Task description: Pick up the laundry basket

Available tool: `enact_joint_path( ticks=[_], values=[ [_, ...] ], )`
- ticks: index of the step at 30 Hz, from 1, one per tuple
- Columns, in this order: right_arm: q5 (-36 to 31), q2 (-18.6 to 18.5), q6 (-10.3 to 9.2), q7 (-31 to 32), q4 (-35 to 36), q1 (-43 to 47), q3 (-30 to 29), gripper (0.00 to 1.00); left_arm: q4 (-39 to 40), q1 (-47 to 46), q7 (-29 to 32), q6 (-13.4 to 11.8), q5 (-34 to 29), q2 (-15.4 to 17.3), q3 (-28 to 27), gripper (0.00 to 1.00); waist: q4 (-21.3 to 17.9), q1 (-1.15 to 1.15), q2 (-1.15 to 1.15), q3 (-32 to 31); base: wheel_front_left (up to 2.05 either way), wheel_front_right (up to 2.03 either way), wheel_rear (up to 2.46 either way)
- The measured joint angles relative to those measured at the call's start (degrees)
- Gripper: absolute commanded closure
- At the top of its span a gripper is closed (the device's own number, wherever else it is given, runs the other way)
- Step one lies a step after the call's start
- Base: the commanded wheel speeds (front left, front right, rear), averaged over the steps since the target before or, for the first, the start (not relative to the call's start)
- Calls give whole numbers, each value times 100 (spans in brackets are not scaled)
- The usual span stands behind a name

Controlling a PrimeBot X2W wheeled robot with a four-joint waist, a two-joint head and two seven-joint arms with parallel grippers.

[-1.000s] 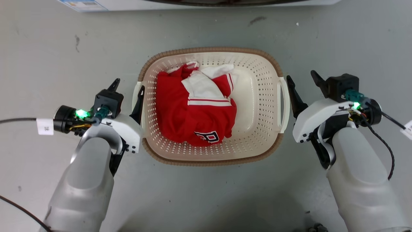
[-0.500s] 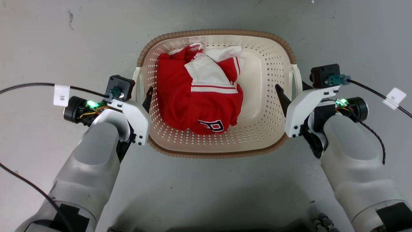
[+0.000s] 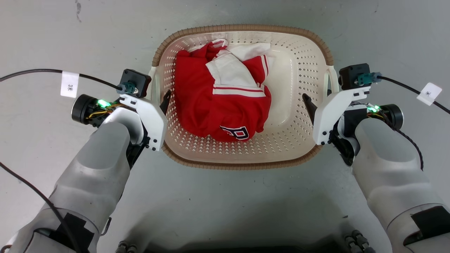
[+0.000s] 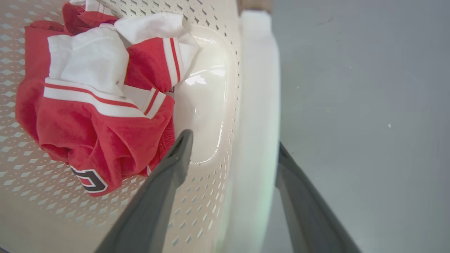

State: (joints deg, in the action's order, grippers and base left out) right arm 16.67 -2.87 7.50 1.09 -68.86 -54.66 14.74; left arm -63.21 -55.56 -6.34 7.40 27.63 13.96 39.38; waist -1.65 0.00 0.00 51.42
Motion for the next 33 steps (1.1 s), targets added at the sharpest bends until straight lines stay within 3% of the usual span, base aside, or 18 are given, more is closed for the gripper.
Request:
enact_joint_path(
  ticks=[12,14,15,16,17,33],
  values=[
    [148,-1,0,-155,-303,-210,164,0,111,-190,110,0,869,205,915,0,63,0,0,85,0,0,0],
    [185,0,0,-147,-323,-227,209,0,115,-199,196,0,1045,209,1002,34,67,0,0,89,0,0,0],
    [204,0,0,-133,-328,-238,226,38,132,-200,216,0,1116,209,1034,51,68,0,0,93,0,0,0],
    [210,-1,0,-132,-337,-243,243,68,157,-200,243,2,1205,209,1077,100,70,0,0,98,0,0,0],
    [227,0,0,-131,-347,-247,257,100,192,-201,293,10,1292,208,1137,100,73,0,0,103,0,0,0],
    [105,31,-3,142,-470,-221,267,100,604,-148,405,-9,2181,457,2145,100,76,0,0,-295,0,0,0]
  ],
)
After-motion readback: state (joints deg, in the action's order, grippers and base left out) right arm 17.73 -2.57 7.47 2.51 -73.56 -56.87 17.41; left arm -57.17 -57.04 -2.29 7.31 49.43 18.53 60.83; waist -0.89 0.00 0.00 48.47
